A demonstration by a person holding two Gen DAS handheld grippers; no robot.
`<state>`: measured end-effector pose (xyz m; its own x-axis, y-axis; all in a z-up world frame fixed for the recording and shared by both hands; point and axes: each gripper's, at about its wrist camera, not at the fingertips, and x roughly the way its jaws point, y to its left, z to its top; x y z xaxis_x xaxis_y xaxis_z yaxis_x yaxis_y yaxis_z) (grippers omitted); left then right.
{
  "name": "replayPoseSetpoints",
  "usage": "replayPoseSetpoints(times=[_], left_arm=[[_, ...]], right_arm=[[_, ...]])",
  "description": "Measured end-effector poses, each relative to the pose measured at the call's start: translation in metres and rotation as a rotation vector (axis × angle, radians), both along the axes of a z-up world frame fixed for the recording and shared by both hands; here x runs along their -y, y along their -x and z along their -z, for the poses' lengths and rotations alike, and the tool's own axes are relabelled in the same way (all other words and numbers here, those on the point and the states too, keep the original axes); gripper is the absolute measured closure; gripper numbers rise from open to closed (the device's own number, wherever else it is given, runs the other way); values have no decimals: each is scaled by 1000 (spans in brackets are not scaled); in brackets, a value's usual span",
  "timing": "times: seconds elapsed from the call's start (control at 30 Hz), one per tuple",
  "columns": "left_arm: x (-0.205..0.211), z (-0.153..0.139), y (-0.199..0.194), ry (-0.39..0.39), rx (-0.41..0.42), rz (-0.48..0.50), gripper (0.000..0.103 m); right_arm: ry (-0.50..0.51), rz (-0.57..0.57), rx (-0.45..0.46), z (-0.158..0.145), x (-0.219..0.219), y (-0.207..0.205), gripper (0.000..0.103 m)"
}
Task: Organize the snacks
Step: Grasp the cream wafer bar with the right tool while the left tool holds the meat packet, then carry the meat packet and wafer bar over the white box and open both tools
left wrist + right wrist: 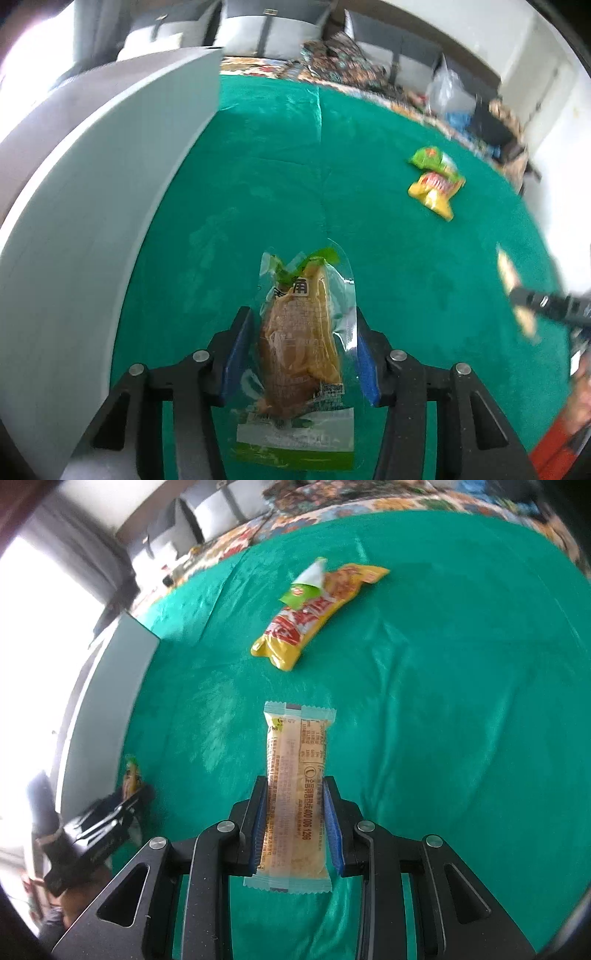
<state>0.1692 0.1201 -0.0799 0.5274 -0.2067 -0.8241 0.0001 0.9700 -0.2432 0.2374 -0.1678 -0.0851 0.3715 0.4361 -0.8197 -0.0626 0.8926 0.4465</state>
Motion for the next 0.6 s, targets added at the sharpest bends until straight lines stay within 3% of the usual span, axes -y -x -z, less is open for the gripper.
replayPoseSetpoints(times=[0.17, 0.27, 0.43, 0.57, 0.6], left_arm=[[-21, -45, 35, 183, 51, -47, 53], [-51, -93, 59, 233, 136, -84, 53], [-131, -145, 92, 151, 235, -232, 52], [-197, -137, 105, 5, 193, -413, 47], [-214, -129, 109, -42, 163, -478, 40]], right_arm=[[-47, -1, 17, -21, -13, 16, 73], [-103, -78, 83, -65, -53, 18, 73], [-209, -283, 198, -137, -161, 27, 73], [-271, -455, 218, -164, -257, 49, 73], [-273, -485, 216, -165, -279, 54, 69]])
